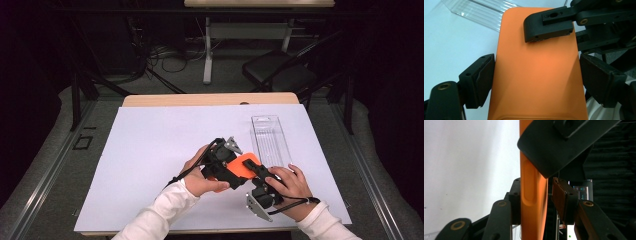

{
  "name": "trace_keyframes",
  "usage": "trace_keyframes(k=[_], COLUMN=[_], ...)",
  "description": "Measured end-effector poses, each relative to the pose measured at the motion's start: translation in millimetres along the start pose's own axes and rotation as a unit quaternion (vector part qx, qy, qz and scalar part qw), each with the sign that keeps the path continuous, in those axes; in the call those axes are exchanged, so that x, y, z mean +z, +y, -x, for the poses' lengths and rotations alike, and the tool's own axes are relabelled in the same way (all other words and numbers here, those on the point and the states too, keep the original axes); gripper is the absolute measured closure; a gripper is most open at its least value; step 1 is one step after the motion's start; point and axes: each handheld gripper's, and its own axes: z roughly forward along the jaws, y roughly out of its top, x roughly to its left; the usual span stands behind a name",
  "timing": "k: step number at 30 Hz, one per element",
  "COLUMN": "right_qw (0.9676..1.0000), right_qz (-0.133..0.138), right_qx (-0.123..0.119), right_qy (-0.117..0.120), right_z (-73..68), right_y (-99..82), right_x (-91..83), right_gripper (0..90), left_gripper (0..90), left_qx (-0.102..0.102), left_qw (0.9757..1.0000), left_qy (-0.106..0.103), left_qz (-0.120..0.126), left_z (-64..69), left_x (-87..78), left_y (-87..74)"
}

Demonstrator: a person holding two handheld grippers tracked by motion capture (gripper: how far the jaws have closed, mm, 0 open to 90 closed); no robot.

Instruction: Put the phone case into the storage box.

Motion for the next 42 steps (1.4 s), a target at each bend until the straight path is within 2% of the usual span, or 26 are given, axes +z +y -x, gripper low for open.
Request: trace_keyframes(k=[3,8,13,23,26,36,42], right_qw=[1.0,0.9999,0.9998,0.9998,0.9997,0.9996,0.9996], right_qz=[-0.003,-0.007,-0.008,-0.006,-0.007,-0.003,-0.002], right_qx=[0.002,-0.013,-0.016,-0.017,-0.024,-0.024,-0.025], right_qy=[0.001,-0.002,-0.004,-0.005,-0.007,-0.012,-0.012], right_z=[-0.5,-0.6,-0.9,-2.2,-1.9,-2.2,-2.4], right_y=[-0.1,0.0,0.3,1.4,2.2,2.9,3.0], right_x=[0.6,0.6,0.5,3.3,4.3,5.0,5.4], right_gripper=[63.7,66.4,69.4,72.3,73.6,76.4,78.2], left_gripper=[16.5,16.5,16.5,16.5,16.5,16.5,16.5], left_qx=[0.0,-0.001,-0.011,-0.016,-0.017,-0.021,-0.032], left_qw=[1.0,1.0,0.9999,0.9997,0.9997,0.9994,0.999], left_qy=[-0.001,-0.004,-0.012,-0.018,-0.019,-0.025,-0.029], left_qz=[-0.001,-0.003,0.001,0.006,0.006,0.009,0.013], left_z=[0.9,2.1,1.7,1.3,1.4,-0.2,-0.7], left_x=[0.6,1.2,0.6,0.2,0.0,-1.0,-0.3], left_y=[-0.1,-0.4,-0.6,-1.9,-2.1,-3.5,-4.3])
